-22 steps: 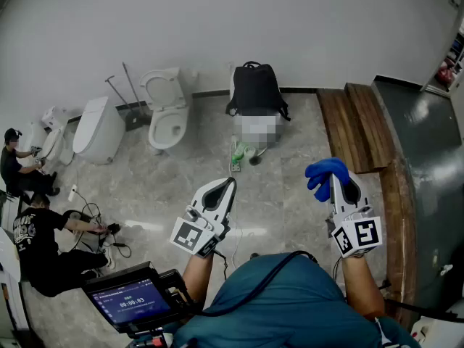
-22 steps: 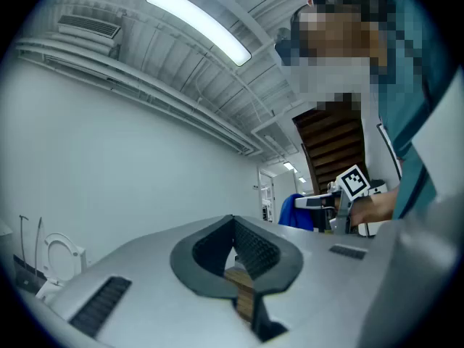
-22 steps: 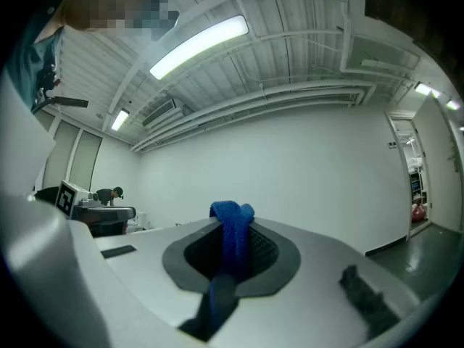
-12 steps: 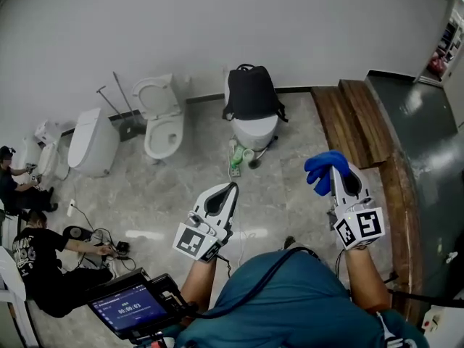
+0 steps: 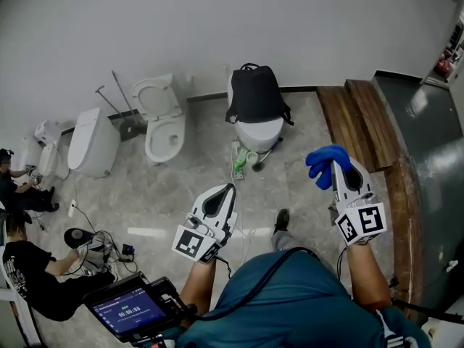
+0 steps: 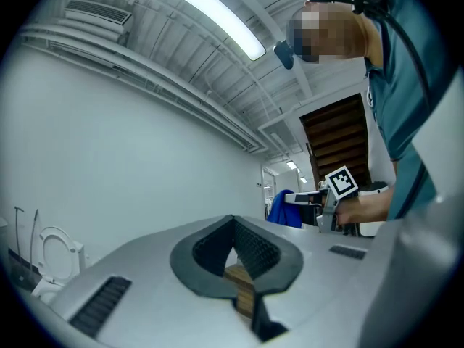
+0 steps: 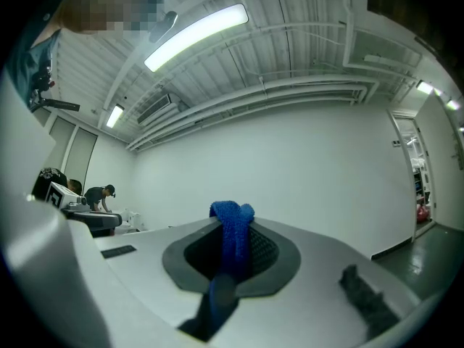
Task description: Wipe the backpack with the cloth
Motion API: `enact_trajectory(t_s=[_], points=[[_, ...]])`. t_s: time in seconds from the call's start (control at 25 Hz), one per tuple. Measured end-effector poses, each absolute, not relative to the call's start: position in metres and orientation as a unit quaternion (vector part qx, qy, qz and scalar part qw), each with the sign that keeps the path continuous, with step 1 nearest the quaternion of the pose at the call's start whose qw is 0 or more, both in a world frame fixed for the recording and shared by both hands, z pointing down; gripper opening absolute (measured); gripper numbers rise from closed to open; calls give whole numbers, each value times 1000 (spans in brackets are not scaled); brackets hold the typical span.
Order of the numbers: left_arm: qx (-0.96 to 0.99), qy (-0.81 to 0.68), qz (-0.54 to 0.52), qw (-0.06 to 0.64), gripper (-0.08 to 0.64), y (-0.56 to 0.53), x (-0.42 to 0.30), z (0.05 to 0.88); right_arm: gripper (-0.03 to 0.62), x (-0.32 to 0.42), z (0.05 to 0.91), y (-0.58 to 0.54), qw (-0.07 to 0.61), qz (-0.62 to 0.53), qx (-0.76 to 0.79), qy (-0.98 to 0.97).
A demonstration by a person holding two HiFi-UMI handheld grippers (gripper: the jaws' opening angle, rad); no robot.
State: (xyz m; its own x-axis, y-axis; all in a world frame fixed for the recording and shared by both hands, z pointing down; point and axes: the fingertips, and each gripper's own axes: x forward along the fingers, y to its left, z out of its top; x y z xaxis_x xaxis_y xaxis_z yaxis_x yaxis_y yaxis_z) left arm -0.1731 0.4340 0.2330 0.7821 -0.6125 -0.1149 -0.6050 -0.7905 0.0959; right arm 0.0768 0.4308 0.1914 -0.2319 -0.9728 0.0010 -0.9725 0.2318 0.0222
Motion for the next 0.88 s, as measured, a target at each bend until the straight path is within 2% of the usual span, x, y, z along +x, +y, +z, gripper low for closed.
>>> enact_trajectory(t_s=[0.68,0.88], points=[[932,-359,-45,10,3,241,-107,277,25,139,253,215,8,1,580,-815],[924,-379,-47,16,3,150,-107,286,25,132,277,117,24,9,563,-826]])
